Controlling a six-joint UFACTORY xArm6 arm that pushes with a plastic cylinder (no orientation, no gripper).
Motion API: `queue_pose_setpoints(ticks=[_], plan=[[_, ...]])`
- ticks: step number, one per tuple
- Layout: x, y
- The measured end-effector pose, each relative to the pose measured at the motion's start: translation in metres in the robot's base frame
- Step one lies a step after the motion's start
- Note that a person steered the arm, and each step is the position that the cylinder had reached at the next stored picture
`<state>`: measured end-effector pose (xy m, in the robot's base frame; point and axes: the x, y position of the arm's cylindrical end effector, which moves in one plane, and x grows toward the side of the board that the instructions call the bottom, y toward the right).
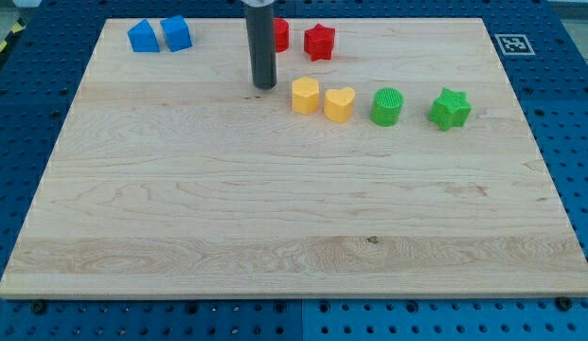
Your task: Slide the yellow hexagon slightly to left
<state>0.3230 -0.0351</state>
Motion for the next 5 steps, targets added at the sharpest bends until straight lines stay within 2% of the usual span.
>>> queue_pose_setpoints(ticks=[1,2,5], plan=[[0.0,0.057],[0.005,0.085],[0.024,0.081]])
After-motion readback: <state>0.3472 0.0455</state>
